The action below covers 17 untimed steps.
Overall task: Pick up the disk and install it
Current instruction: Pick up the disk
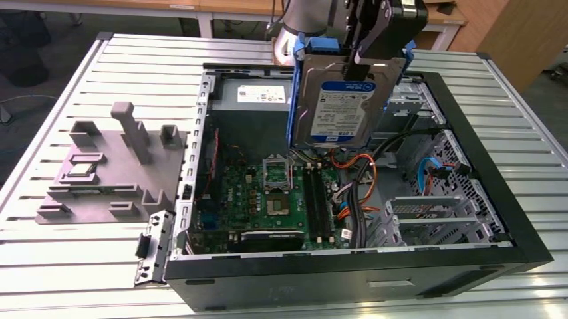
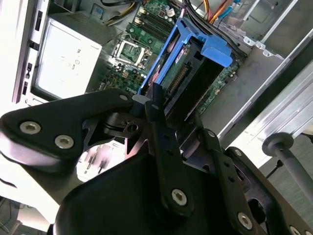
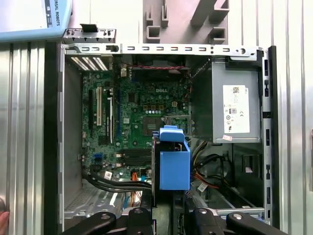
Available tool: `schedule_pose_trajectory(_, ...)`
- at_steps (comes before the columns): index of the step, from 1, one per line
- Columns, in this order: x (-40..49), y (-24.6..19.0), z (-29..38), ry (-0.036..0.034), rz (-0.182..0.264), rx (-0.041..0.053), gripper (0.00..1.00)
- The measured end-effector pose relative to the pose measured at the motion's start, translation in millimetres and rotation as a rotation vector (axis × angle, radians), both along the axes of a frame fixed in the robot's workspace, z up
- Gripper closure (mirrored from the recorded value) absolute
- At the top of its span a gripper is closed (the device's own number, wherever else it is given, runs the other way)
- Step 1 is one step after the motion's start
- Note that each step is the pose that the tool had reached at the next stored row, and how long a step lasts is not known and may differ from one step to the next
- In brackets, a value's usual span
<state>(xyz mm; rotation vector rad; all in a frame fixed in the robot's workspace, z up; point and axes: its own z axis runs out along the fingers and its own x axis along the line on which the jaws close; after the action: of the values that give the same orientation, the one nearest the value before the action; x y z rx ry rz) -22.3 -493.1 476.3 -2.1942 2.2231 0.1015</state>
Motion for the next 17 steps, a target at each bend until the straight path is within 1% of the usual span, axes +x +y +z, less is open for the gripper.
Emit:
schedule_pose_trajectory(13, 0.0, -13.7, -0.7, 0.0, 0.0, -0.0001, 0.65)
schedule_pose_trajectory(17, 0.0, -14.8, -0.7, 0.0, 0.0, 0.0, 0.65)
